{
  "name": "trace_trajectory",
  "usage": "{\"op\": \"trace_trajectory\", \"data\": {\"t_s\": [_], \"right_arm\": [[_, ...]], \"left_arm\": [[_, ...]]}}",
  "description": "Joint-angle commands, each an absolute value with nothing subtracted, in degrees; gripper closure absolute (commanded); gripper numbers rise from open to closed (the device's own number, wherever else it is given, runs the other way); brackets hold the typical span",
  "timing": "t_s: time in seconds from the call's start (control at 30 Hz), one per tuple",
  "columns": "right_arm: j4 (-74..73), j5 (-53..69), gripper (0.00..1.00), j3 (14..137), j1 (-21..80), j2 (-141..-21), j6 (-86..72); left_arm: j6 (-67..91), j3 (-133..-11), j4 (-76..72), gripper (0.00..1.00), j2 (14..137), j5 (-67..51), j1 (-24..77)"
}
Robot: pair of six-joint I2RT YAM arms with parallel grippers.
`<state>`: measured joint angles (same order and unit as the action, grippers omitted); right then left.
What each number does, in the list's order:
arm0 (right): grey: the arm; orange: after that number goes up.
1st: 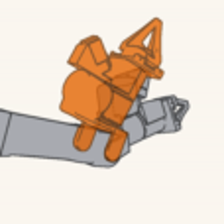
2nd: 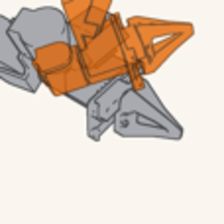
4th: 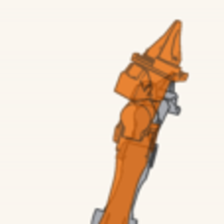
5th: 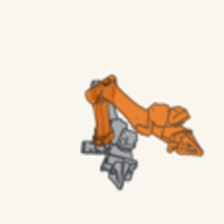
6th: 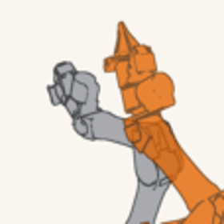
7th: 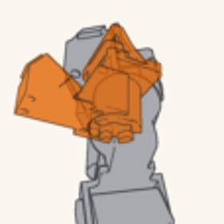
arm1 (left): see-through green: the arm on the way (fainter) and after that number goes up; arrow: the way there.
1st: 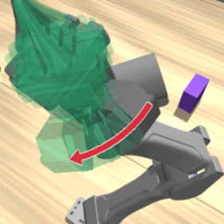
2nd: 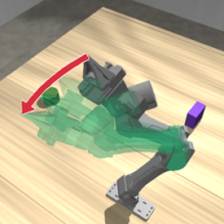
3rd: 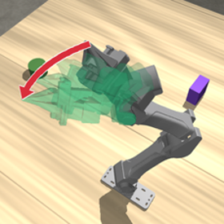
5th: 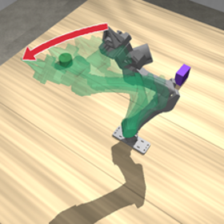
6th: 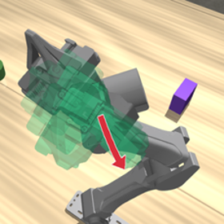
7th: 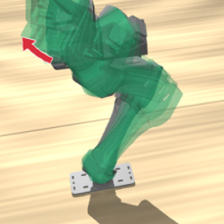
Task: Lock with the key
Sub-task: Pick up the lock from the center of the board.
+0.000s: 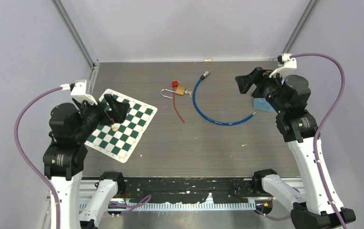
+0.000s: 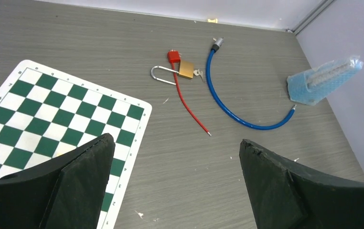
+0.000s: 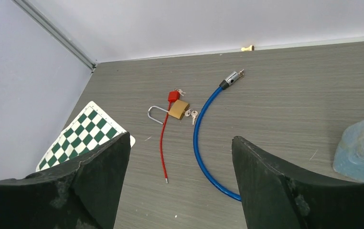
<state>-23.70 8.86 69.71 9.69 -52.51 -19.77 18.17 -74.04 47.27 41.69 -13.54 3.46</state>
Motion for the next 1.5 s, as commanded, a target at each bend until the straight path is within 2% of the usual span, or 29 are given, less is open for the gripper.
{"op": "trace_trajectory", "data": {"t_s": [0.0, 0.23, 0.33, 0.47, 0.6, 0.73, 0.97, 1.03, 1.17, 1.33, 1.4, 1.47], "right_arm": [[-22.2, 5.66, 0.15, 69.58, 9.66, -52.22, -22.15], [-23.26, 9.52, 0.15, 67.33, 9.9, -57.52, -21.24], [-23.74, 9.74, 0.1, 65.55, 11.62, -60.48, -18.81], [-24.77, 3.01, 0.03, 64.19, 20.39, -64.67, -13.78], [-23.46, -4.39, 0.01, 63.74, 27.23, -68.95, -11.25], [-23.3, -6.17, 0.1, 65.3, 31.2, -74.68, -13.14], [-21.31, -9.29, 0.22, 70.11, 36.24, -86.28, -12.97], [-20.63, -8.71, 0.3, 71.9, 37.94, -89.18, -12.34], [-17.22, -8.06, 0.37, 74.23, 40.53, -94.81, -13.22], [-10.99, -10.06, 0.38, 80.61, 41.37, -105.62, -14.62], [-10.76, -13.33, 0.33, 86.86, 41.42, -111.49, -12.62], [-12.45, -15.44, 0.24, 94.78, 41.29, -118.13, -8.49]], "left_arm": [[19.33, -73.33, 49.76, 0.0, 39.28, -15.36, 3.16], [20.05, -63.69, 44.92, 0.0, 34.11, -16.84, 3.21], [20.11, -60.96, 42.85, 0.0, 33.32, -18.86, 3.16], [21.09, -56.9, 38.03, 0.0, 32.65, -21.9, 3.19], [21.35, -53.13, 34.34, 0.0, 30.98, -21.88, 3.16], [21.34, -50.26, 32.72, 0.0, 29.81, -21.19, 3.17], [27.55, -41.73, 23.36, 0.0, 32.55, -28.16, 3.21], [28.55, -39.93, 21.98, 0.02, 33.92, -27.96, 3.3], [31.37, -37.03, 18.26, 0.04, 35.4, -25.44, 3.28], [33.24, -37.46, 15.61, 0.04, 37.75, -22.8, 3.32], [32.3, -38.88, 17.01, 0.04, 38.85, -21.75, 3.3], [31.03, -40.24, 18.68, 0.04, 39.95, -20.97, 3.31]]}}
